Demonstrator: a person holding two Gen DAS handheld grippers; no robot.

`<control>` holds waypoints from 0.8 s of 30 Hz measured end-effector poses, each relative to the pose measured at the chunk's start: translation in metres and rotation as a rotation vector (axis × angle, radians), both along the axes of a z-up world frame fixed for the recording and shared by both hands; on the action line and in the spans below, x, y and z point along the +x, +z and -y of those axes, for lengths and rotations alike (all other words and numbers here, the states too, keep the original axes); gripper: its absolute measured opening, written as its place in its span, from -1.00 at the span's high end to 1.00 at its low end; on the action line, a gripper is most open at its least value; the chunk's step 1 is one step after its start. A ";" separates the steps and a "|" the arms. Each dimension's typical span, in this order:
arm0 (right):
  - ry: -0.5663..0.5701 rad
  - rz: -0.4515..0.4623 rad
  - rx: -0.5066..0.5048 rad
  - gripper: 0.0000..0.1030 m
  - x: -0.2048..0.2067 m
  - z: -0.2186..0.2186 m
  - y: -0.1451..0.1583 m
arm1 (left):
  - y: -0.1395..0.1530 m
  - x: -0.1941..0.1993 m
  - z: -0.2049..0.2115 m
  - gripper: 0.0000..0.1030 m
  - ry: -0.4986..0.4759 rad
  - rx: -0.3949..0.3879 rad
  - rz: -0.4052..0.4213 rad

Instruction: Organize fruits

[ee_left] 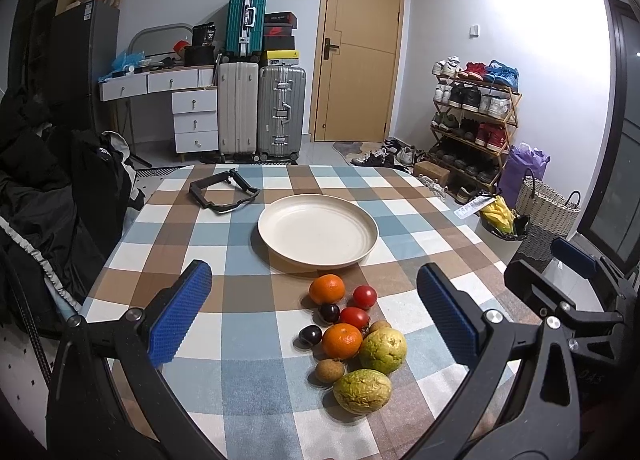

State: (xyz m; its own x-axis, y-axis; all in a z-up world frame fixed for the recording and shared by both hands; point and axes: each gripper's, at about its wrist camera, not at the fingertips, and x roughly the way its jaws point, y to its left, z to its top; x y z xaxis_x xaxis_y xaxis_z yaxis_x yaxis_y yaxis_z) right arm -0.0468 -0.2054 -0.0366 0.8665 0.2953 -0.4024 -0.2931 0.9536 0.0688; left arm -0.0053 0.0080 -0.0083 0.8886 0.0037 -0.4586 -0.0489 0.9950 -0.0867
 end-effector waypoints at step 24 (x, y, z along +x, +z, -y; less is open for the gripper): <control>-0.002 -0.001 0.003 -1.00 0.000 0.002 0.001 | -0.008 0.001 -0.001 -0.99 -0.009 -0.009 -0.016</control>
State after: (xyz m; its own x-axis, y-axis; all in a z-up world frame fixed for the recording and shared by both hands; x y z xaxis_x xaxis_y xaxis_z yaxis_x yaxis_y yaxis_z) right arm -0.0468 -0.2071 -0.0353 0.8666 0.2947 -0.4027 -0.2911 0.9540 0.0717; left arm -0.0039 0.0092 -0.0165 0.8810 -0.0084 -0.4731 -0.0416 0.9946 -0.0951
